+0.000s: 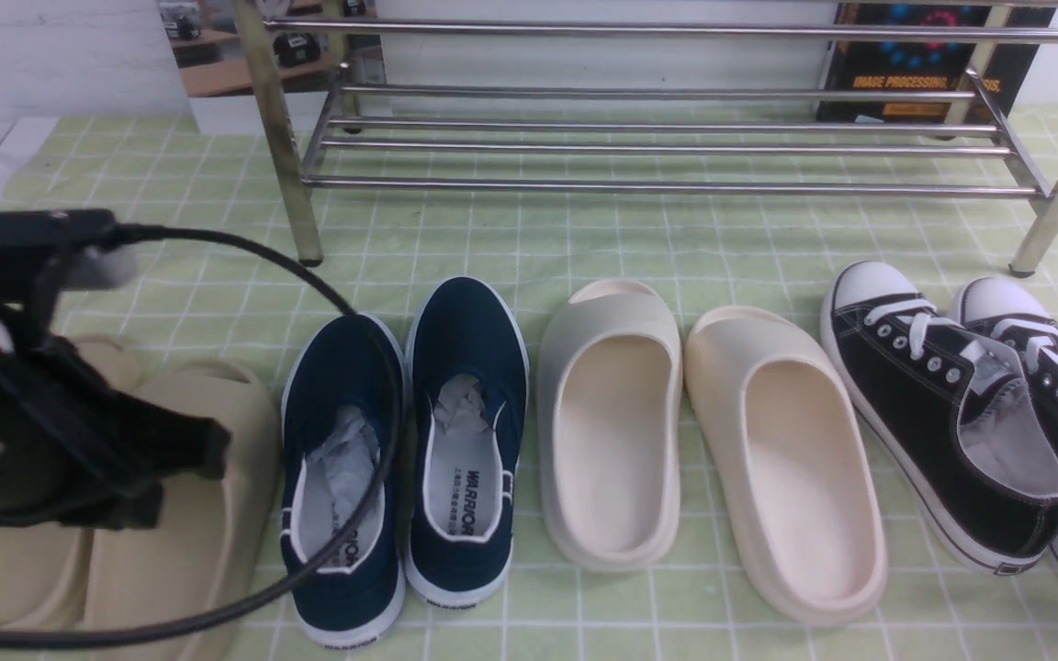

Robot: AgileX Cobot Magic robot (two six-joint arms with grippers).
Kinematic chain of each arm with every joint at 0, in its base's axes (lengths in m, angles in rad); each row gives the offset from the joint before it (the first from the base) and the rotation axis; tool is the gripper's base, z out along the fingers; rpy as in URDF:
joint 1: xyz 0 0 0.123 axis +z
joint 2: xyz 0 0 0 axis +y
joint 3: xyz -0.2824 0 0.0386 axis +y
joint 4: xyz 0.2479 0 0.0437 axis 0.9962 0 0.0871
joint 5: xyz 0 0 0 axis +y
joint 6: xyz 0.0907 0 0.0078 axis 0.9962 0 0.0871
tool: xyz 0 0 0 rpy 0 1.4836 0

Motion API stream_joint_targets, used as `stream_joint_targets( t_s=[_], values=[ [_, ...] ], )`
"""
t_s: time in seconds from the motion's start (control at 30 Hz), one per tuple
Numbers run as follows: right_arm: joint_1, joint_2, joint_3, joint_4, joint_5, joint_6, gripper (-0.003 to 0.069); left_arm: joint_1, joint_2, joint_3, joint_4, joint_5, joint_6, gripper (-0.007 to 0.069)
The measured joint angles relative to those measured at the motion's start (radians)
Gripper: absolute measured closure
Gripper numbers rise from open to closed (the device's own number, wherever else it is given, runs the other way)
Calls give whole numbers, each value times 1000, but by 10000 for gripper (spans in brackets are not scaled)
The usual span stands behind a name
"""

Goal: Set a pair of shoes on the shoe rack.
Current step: Use the left arm to grab the shoe closest to it

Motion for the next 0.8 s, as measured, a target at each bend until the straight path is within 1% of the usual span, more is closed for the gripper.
stream_joint_targets(
  t_s=[0.07,0.13,0.17,0.27,0.37,0.43,0.5,0.53,0.57,0.67,0.77,0.8],
  values=[
    [0,0,0,0,0,0,414,-28,69,0,-20,-42,-29,361],
    [0,0,0,0,0,0,414,-45,126,0,-46,-87,-37,267],
    [0,0,0,0,0,0,414,-48,137,0,-49,-96,-38,251],
    [0,0,0,0,0,0,414,-55,223,0,-78,-168,-41,162],
    [0,0,0,0,0,0,414,-57,299,-1,-63,-222,-55,146],
    [0,0,0,0,0,0,414,-57,340,-1,-38,-242,-80,162],
    [0,0,0,0,0,0,414,-58,379,-1,-10,-258,-110,202],
    [0,0,0,0,0,0,414,-58,383,-1,-10,-260,-113,202],
    [0,0,0,0,0,0,414,-58,409,-1,-1,-271,-127,257],
    [0,0,0,0,0,0,414,-58,443,-2,2,-285,-140,371],
    [0,0,0,0,0,0,414,-58,448,-3,4,-286,-142,509],
    [0,0,0,0,0,0,414,-58,448,-4,5,-286,-142,517]
  ],
)
